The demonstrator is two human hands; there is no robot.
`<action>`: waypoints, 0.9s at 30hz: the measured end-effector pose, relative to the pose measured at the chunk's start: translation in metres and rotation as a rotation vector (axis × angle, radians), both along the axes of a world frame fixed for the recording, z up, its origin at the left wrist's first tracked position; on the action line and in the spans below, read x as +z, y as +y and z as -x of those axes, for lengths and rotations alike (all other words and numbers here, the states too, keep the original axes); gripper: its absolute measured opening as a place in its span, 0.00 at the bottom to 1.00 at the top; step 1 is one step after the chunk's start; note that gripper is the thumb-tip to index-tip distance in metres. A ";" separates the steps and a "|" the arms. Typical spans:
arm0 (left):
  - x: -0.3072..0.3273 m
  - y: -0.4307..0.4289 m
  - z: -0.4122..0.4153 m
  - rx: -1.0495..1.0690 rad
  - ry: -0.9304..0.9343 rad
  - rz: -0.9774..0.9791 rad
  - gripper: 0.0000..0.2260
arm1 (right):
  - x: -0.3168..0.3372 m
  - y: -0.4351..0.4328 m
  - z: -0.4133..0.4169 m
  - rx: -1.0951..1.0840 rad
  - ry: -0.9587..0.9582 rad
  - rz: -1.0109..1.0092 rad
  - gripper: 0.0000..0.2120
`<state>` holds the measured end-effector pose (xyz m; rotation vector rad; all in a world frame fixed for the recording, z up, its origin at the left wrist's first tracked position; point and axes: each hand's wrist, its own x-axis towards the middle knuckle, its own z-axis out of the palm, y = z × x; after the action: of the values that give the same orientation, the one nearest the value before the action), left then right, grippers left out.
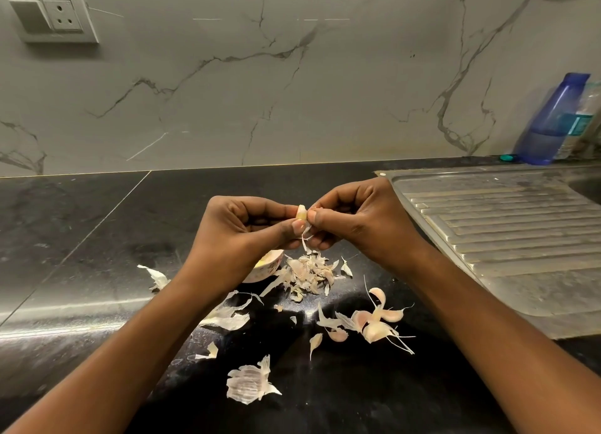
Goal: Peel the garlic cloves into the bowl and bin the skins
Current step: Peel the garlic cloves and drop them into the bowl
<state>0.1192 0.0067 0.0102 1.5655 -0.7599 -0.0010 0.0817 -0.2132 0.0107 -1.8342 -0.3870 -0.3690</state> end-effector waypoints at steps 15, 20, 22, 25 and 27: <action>0.002 0.001 -0.001 0.041 -0.021 -0.017 0.13 | 0.005 -0.001 0.002 0.005 0.030 -0.009 0.06; 0.000 0.001 -0.001 0.069 -0.128 -0.082 0.12 | 0.003 -0.001 0.001 -0.007 0.035 0.035 0.06; -0.001 0.000 0.000 0.076 -0.141 -0.088 0.12 | 0.003 -0.001 0.001 -0.020 0.016 0.050 0.05; -0.002 -0.002 0.002 0.051 -0.071 -0.063 0.12 | 0.001 0.001 -0.001 -0.049 -0.025 0.059 0.04; -0.001 -0.003 0.003 0.017 0.005 -0.023 0.13 | 0.000 0.002 -0.001 -0.058 -0.041 0.051 0.03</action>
<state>0.1162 0.0033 0.0091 1.5930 -0.7447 -0.0011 0.0829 -0.2108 0.0106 -1.8932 -0.3752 -0.4405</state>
